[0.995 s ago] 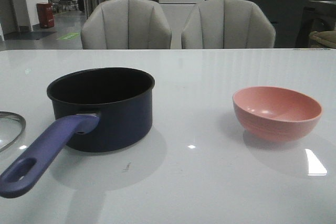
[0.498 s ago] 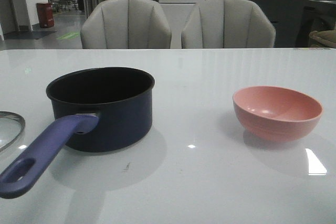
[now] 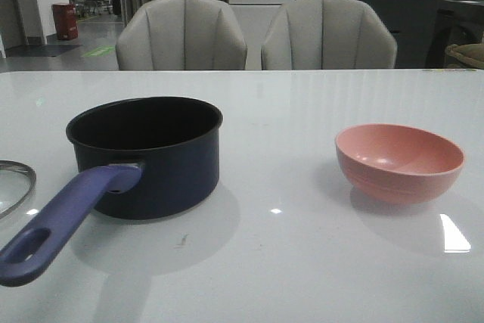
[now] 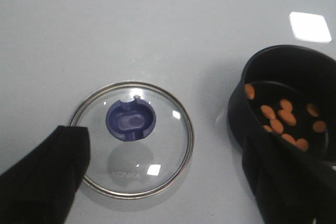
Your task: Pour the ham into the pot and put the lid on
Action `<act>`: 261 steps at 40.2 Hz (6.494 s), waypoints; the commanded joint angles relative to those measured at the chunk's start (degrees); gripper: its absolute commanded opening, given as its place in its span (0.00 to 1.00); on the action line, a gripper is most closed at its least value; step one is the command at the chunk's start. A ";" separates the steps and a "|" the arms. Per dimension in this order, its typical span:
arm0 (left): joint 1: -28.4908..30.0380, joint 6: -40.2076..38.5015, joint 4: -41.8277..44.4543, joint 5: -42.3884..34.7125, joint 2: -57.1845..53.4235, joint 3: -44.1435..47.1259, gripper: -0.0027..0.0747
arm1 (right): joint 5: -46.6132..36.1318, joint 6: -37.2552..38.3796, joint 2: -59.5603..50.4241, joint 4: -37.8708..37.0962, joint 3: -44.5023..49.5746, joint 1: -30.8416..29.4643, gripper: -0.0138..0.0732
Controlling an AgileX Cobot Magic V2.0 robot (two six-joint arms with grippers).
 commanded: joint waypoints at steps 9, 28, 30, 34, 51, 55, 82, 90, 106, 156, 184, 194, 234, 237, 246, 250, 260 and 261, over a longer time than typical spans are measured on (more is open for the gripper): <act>4.22 -0.63 -2.66 5.56 20.19 -13.78 0.84 | -4.16 -0.55 0.81 0.47 -1.63 -0.07 0.33; 4.49 -0.63 -2.81 18.51 41.36 -29.60 0.84 | -4.16 -0.55 0.81 0.47 -1.63 -0.07 0.33; 4.49 -0.63 -2.57 18.62 42.32 -30.08 0.84 | -4.16 -0.55 0.81 0.47 -1.63 -0.07 0.33; 4.49 -0.63 -1.95 18.72 44.28 -30.93 0.84 | -4.16 -0.55 0.81 0.47 -1.63 -0.07 0.33; 4.58 -0.63 -1.71 18.72 50.53 -31.52 0.84 | -4.16 -0.55 0.81 0.47 -1.63 -0.07 0.33; 4.58 -0.63 -1.71 18.12 51.18 -31.52 0.84 | -4.16 -0.55 0.81 0.47 -1.63 -0.07 0.33; 4.58 -1.84 0.36 18.36 54.31 -31.52 0.84 | -4.16 -0.55 0.81 0.47 -1.63 -0.07 0.33; 4.58 -1.84 0.20 18.36 54.58 -31.52 0.83 | -4.16 -0.55 0.81 0.47 -1.63 -0.07 0.33; 4.58 -1.84 0.20 18.67 54.58 -31.52 0.42 | -4.16 -0.55 0.81 0.47 -1.63 -0.07 0.33; -0.40 5.24 -7.34 28.10 46.07 -48.60 0.37 | -4.16 -0.55 0.81 0.47 -1.63 -0.07 0.33; -23.04 6.25 -0.66 34.59 54.19 -59.17 0.37 | -4.16 -0.55 0.81 0.47 -1.63 -0.07 0.33; -23.18 6.25 -0.52 37.08 57.16 -61.49 0.37 | -4.16 -0.55 0.81 0.47 -1.63 -0.07 0.33; -23.98 6.25 -0.77 35.46 58.67 -61.49 0.37 | -4.16 -0.55 0.81 0.47 -1.63 -0.07 0.33; -23.98 6.25 -0.77 35.77 59.08 -61.49 0.37 | -4.16 -0.55 0.81 0.47 -1.63 -0.07 0.33; -24.24 6.25 -0.77 36.80 60.30 -61.49 0.37 | -4.16 -0.55 0.81 0.47 -1.63 -0.07 0.33; -24.24 6.25 -0.77 36.80 60.30 -61.49 0.38 | -4.16 -0.55 0.81 0.47 -1.63 -0.07 0.33; -24.24 6.25 -0.77 35.63 60.30 -61.49 0.64 | -4.16 -0.55 0.81 0.47 -1.63 -0.07 0.33; -24.24 6.25 -0.77 35.46 60.30 -61.49 0.67 | -4.16 -0.55 0.81 0.47 -1.63 -0.07 0.33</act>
